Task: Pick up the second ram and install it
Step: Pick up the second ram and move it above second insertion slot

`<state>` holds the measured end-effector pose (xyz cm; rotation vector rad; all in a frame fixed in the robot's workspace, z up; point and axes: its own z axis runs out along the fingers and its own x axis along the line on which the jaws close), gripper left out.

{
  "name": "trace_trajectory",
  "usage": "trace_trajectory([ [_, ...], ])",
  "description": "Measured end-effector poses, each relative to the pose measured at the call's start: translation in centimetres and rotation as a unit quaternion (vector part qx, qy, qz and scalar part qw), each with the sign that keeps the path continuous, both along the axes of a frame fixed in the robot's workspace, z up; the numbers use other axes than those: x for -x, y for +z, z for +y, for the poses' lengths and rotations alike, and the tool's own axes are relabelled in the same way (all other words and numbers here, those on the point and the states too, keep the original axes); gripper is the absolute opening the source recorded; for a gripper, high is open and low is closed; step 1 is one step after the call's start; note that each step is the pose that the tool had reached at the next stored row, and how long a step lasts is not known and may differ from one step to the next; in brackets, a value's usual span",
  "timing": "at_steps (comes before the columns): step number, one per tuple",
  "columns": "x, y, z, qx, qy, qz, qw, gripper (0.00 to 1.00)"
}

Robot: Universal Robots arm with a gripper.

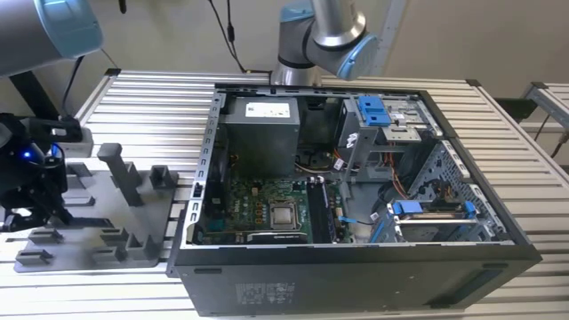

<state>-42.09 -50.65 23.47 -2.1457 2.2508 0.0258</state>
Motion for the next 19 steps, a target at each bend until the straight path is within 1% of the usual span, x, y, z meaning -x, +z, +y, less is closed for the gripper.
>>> trace_trajectory([
  [11,0.0,1.56,0.0,-0.0015,0.0,0.0,1.0,0.14],
  [19,0.0,2.99,0.0,-0.0021,0.0,0.0,1.0,0.14],
])
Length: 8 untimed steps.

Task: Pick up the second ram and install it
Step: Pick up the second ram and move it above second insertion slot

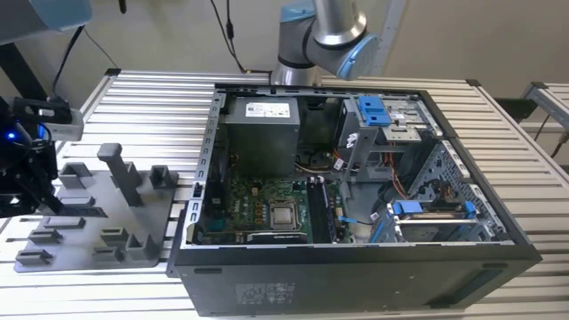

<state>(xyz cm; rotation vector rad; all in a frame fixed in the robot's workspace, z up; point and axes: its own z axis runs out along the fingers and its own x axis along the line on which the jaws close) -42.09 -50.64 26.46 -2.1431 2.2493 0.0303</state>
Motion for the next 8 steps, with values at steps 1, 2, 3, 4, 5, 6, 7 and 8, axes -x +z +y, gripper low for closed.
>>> trace_trajectory([
  [1,0.0,0.17,0.0,0.0,0.0,0.0,1.0,0.14],
  [2,0.0,0.35,0.0,-0.0001,0.0,-0.0001,1.0,0.14],
  [3,0.0,0.52,0.0,0.0,0.0,-0.0001,1.0,0.14],
  [4,0.0,0.71,0.0,0.0,0.0,-0.0001,1.0,0.14],
  [5,0.0,0.9,0.0,0.0,0.0,-0.0001,1.0,0.14],
  [6,0.0,1.13,0.0,0.0,0.0,-0.0001,1.0,0.14],
  [7,0.0,1.36,0.0,0.0,0.0,-0.0001,1.0,0.14],
  [8,0.0,1.58,0.0,0.0,0.0,-0.0001,1.0,0.14],
])
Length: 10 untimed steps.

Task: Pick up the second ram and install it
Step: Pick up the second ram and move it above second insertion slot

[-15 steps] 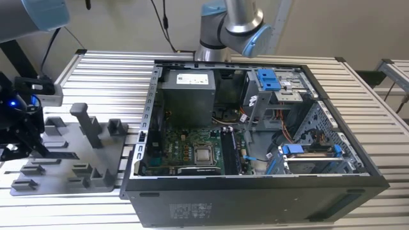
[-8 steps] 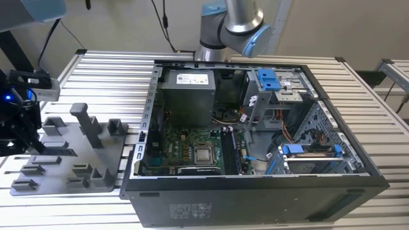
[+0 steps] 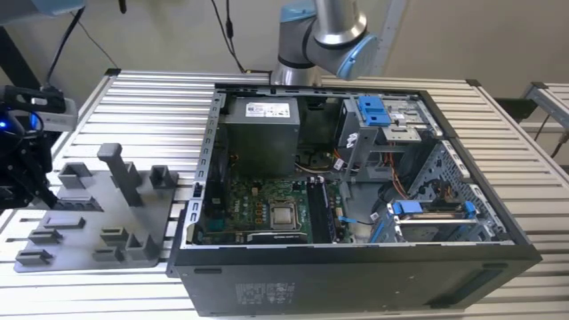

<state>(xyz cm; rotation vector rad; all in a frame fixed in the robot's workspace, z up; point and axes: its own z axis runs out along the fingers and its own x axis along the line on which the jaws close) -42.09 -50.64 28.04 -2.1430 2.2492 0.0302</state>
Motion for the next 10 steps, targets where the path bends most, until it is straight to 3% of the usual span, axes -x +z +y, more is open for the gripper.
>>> trace_trajectory([
  [10,0.0,2.15,0.0,0.0,0.0,0.0,1.0,0.14],
])
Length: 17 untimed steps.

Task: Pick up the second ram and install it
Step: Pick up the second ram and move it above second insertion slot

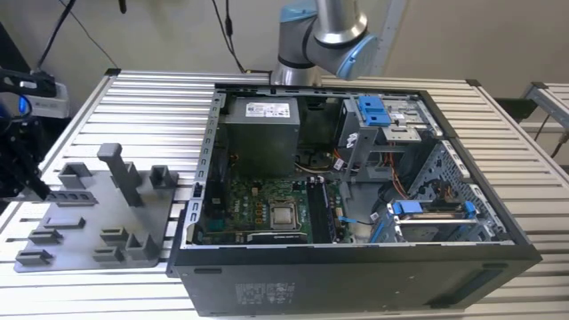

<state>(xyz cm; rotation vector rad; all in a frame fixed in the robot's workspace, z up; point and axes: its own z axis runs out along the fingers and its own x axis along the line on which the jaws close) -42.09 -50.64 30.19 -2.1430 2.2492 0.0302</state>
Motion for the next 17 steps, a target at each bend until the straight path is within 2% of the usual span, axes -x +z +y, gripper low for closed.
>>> trace_trajectory([
  [17,0.0,3.65,0.0,0.0,0.0,0.0,1.0,0.14],
])
